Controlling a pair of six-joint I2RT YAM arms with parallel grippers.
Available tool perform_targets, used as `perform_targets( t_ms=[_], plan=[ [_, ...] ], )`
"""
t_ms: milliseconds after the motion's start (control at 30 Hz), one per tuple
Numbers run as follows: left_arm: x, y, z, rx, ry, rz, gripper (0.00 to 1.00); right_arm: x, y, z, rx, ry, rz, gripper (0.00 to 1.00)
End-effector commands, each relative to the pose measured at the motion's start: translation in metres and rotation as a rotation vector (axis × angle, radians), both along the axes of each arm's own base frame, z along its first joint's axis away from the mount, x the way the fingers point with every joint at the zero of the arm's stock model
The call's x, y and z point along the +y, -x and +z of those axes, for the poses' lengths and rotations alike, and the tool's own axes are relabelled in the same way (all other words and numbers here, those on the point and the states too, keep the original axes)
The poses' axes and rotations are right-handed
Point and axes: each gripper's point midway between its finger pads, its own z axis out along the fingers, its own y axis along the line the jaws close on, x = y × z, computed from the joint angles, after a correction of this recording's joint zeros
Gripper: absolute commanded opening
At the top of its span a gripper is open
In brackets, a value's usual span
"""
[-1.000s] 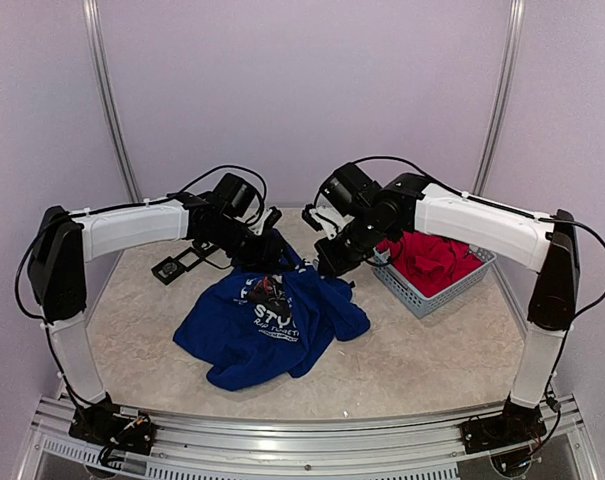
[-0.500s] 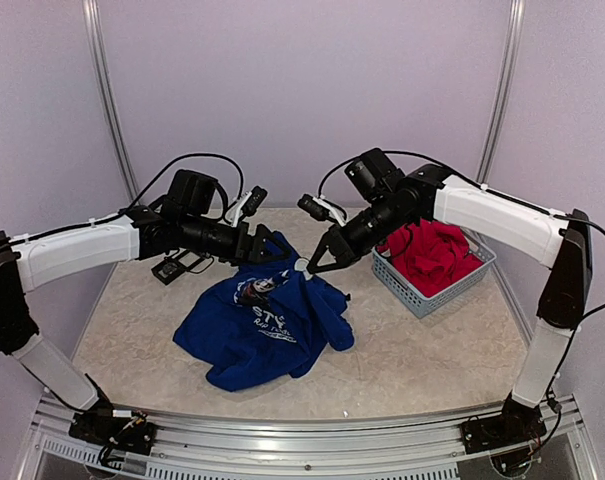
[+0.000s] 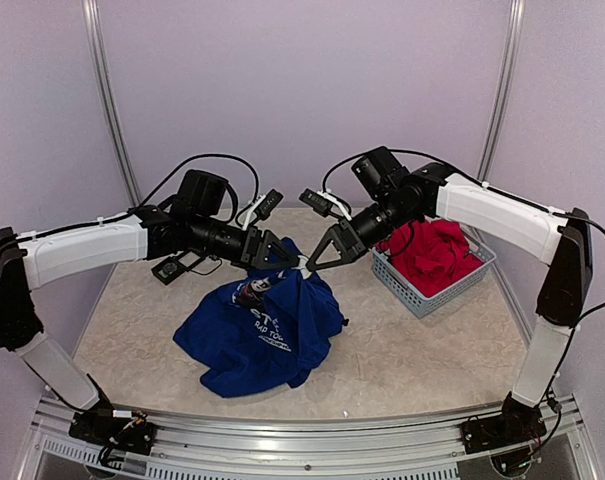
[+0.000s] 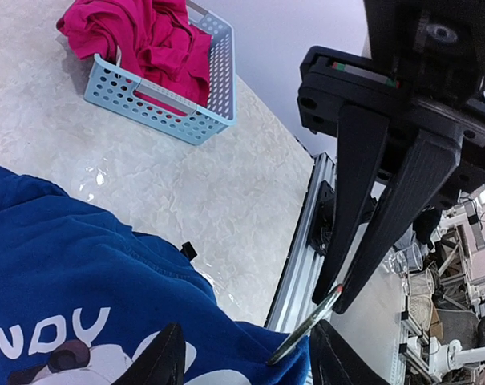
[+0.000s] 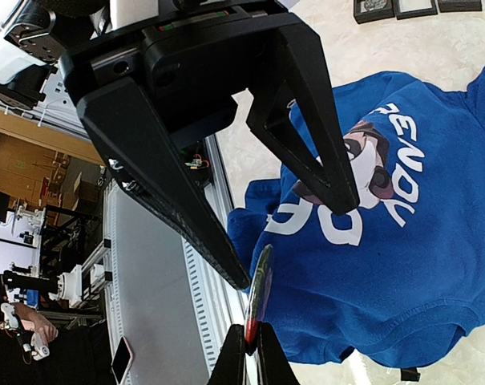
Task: Remove the brooch from the garment
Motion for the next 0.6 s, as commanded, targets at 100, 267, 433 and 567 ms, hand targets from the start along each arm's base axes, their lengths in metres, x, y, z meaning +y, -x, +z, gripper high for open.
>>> perform_targets(
  t_ms=[100,267,433,567],
  plan=[
    [-0.0126,0.0092,0.0025,0.019,0.006,-0.063,0.44,-0.0013,0.0036,0.0014,0.031,-0.038,0.045,0.0],
    [-0.0153,0.0088,0.0053,0.021,0.011,-0.069,0.35,-0.002,0.005,-0.0034,0.048,-0.033,0.056,0.0],
    [-0.0164,0.0099,0.008,0.028,0.02,-0.077,0.19,-0.003,0.0049,-0.0072,0.052,-0.023,0.058,0.0],
    [-0.0161,0.0121,0.0078,0.043,0.021,-0.082,0.06,-0.0048,0.0004,-0.0071,0.041,-0.024,0.045,0.0]
  ],
)
